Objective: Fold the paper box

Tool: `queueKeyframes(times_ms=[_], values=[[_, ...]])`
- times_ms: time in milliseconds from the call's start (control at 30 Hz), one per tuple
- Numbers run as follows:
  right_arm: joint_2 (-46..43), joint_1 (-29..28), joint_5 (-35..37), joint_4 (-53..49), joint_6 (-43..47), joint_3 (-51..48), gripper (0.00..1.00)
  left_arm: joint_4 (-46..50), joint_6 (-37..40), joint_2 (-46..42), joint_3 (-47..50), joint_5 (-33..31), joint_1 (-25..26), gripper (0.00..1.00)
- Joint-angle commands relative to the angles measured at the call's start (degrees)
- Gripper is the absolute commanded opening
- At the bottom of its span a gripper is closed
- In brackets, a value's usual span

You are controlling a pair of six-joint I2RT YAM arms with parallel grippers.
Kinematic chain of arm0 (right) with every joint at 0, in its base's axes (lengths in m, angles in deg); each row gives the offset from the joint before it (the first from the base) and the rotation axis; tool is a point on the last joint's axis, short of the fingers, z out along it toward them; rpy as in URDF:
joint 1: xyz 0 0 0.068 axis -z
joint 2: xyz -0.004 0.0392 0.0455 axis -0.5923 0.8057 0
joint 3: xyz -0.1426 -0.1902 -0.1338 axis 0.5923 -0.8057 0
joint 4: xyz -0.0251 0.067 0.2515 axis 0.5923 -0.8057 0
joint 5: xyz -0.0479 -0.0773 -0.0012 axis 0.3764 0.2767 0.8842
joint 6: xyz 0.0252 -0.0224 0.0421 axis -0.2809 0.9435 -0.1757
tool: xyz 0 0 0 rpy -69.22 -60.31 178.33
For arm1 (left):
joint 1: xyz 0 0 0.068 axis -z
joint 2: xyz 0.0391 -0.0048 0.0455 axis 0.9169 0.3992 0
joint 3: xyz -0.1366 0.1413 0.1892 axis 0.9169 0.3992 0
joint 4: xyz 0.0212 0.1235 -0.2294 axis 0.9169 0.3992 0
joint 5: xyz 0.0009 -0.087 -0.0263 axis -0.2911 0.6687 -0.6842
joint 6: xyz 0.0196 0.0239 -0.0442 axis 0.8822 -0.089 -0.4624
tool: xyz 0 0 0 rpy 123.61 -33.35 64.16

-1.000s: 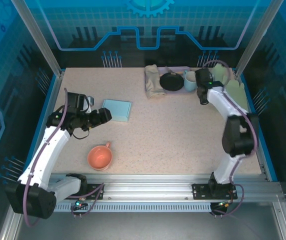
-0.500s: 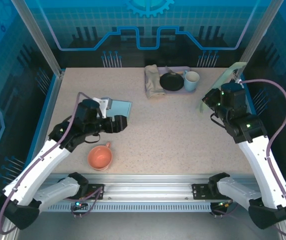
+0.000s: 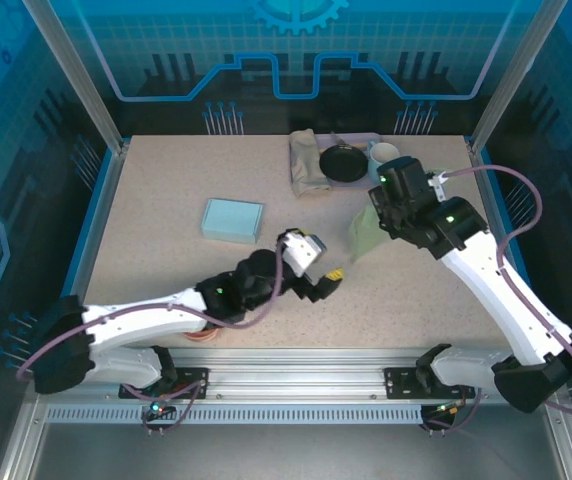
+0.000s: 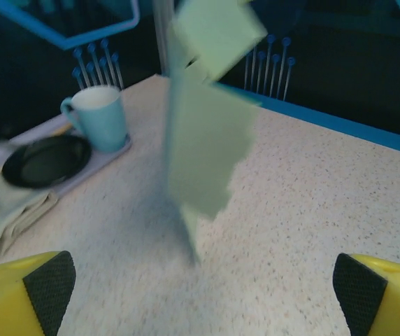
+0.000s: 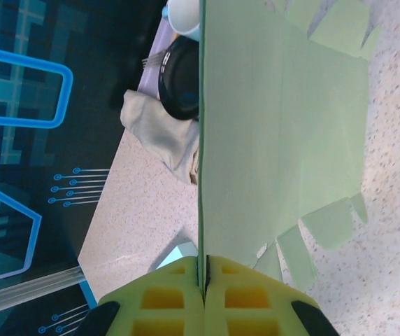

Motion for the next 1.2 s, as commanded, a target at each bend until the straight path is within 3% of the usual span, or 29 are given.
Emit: queueKeyframes(times_ms=[0,100,300,400,433,633,700,767,867,933,1167], values=[[1.57,-2.19,4.08,-1.09,-8.02,2.89,0.0,-14.16,8.87,6.71,-3.16,-7.5,1.7,0.99],[2.62,-3.01,3.12,-0.2,-9.92,2.43,0.0,-20.13,11.29,11.4,-4.36,-12.79,1.48,0.99],[1.68,-3.24,1.92,1.32,-11.01,0.07,0.0,-22.59,10.61,17.23,-7.8,-20.87,0.06,0.99],[-0.2,-2.98,1.88,2.07,-11.08,-2.18,0.0,-22.11,9.47,16.79,-7.55,-22.04,-1.33,0.92],[-0.65,-2.91,1.9,2.23,-11.09,-2.85,0.0,-21.37,8.69,16.32,-7.39,-21.3,-1.8,0.87],[-2.91,-1.16,0.29,5.38,-7.31,-5.74,0.09,-18.14,6.63,13.43,-6.73,-17.54,-2.48,0.3],[-3.43,-0.61,-1.24,7.76,-4.34,-6.51,0.21,-16.68,6.68,13.05,-6.86,-15.88,-2.57,0.11],[-3.78,-0.19,-2.55,9.11,-1.7,-7.04,0.33,-15.68,6.83,12.42,-6.67,-14.63,-2.57,0.0],[-4.72,0.89,-4.57,9.32,1.32,-7.46,0.44,-12.86,7.05,11.78,-7.04,-14.41,-2.78,0.0],[-6.13,1.84,-6.23,10.62,5.03,-8.29,0.46,-9.77,6.92,11.37,-7.37,-14.19,-3.25,0.0],[-10.94,4.41,-11.87,12.16,29.82,-5.47,0.56,5.1,1.07,6.94,-8.37,-12.2,-8.24,0.0]])
